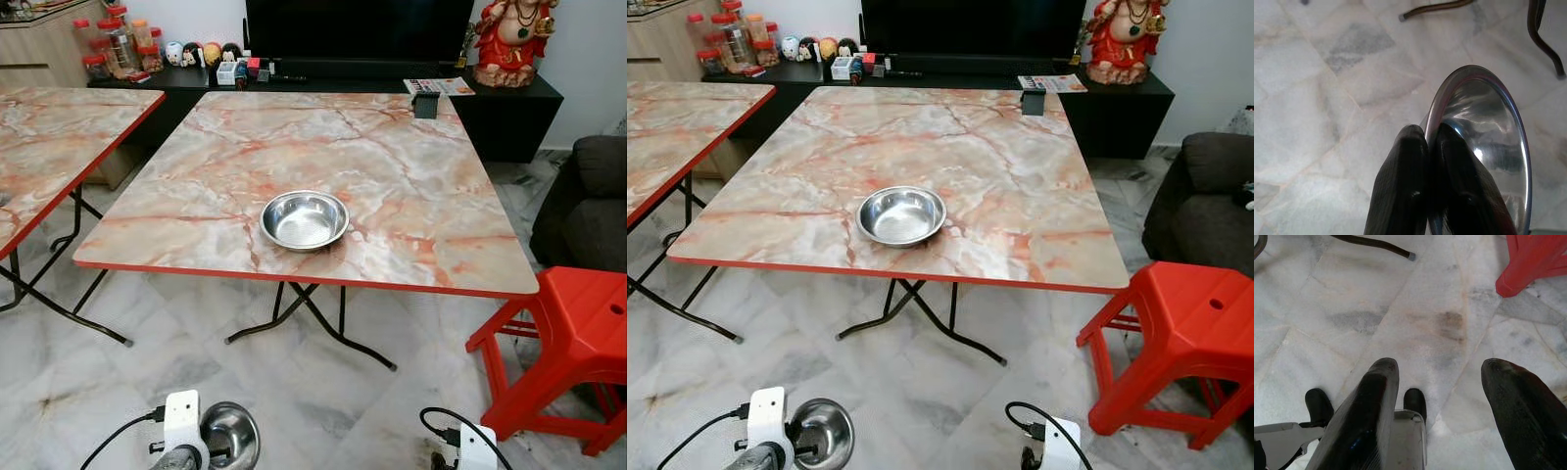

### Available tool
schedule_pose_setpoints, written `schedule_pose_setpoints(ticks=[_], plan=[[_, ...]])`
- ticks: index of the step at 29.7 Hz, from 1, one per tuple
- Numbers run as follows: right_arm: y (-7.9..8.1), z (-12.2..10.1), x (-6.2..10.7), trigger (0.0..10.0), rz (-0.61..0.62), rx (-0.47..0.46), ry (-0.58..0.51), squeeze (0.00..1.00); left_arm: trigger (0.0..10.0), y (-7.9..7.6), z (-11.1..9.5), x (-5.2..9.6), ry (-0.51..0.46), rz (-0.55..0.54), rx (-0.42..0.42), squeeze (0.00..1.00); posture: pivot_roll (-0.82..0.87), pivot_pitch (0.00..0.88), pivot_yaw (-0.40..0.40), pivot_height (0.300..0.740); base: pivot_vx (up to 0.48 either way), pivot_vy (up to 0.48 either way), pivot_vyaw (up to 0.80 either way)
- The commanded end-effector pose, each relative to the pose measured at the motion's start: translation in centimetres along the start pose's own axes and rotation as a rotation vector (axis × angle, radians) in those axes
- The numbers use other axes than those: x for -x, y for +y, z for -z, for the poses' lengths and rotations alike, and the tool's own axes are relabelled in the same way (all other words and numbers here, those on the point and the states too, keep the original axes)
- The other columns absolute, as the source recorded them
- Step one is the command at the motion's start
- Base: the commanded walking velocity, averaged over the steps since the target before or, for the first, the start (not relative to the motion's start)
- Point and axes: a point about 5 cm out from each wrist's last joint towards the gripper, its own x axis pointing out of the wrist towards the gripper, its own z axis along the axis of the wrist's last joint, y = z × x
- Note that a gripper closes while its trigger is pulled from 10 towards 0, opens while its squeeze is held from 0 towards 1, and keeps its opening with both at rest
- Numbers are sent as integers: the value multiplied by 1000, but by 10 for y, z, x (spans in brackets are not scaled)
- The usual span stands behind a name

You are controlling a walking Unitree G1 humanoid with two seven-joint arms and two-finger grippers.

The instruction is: Setting the table

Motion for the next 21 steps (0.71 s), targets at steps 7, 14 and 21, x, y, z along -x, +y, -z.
schedule_pose_setpoints(ticks=[7, 14, 21], plan=[[-1, -7, -1, 10000, 11, -4, -24, 0, 10000, -4, -10, -3, -19, 34, -38, 0, -42, 0, 0, 740, 0, 0, 0], [-2, -1, 0, 10000, 17, -15, -19, 0, 10000, -7, -7, -2, -10, 62, -60, 0, -56, 0, 16, 740, 0, 0, 0], [-8, 18, 5, 10000, 37, -27, 12, 0, 10000, -5, 5, 1, 11, 78, -78, 0, -82, 0, 36, 740, 0, 0, 0]])
